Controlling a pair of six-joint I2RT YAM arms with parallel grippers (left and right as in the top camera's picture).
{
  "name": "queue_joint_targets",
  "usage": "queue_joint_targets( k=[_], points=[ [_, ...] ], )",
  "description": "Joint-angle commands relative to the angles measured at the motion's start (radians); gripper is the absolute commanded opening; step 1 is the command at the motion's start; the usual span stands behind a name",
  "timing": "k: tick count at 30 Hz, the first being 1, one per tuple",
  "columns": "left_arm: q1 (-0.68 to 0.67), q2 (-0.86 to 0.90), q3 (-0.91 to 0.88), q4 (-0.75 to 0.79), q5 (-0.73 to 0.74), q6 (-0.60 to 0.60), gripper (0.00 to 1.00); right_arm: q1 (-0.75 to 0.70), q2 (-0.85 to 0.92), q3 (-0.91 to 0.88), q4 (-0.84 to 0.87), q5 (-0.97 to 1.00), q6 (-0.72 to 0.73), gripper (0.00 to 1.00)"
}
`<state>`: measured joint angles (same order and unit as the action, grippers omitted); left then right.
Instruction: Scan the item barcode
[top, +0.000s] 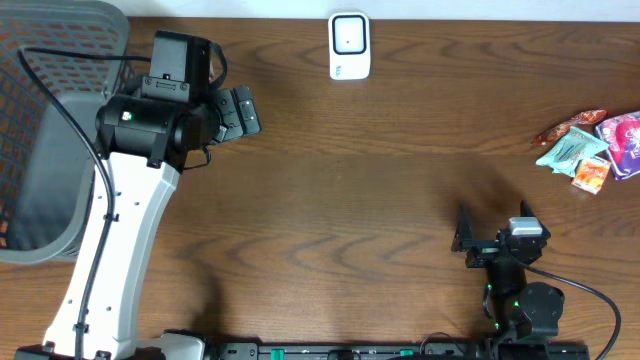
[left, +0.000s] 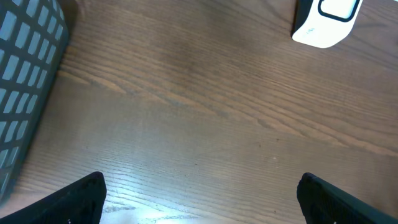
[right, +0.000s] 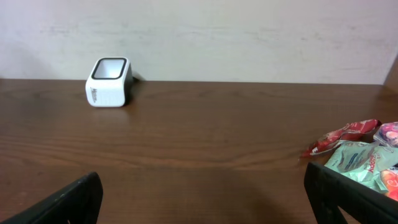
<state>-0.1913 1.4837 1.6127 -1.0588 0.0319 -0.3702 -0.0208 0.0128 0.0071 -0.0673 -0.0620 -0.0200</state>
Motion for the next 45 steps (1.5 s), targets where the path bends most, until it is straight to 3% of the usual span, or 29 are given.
queue_joint_targets(
  k=[1,24,30,35,45],
  points=[
    [0.003,0.004,0.002,-0.003,0.002,-0.006,0.98,0.013,-0.008,-0.002,-0.004,0.008,-0.019,0.99],
    [0.006,-0.014,-0.001,-0.018,-0.036,0.014,0.98,0.013,-0.008,-0.002,-0.004,0.008,-0.019,0.99],
    [0.006,-0.079,-0.128,-0.054,-0.037,0.064,0.98,0.013,-0.008,-0.002,-0.004,0.008,-0.019,0.99],
    [0.006,-0.196,-0.372,0.109,-0.038,0.13,0.98,0.013,-0.008,-0.002,-0.004,0.008,-0.019,0.99],
    [0.006,-0.578,-0.94,0.663,0.062,0.206,0.98,0.013,-0.008,-0.002,-0.004,0.008,-0.019,0.99]
  ],
)
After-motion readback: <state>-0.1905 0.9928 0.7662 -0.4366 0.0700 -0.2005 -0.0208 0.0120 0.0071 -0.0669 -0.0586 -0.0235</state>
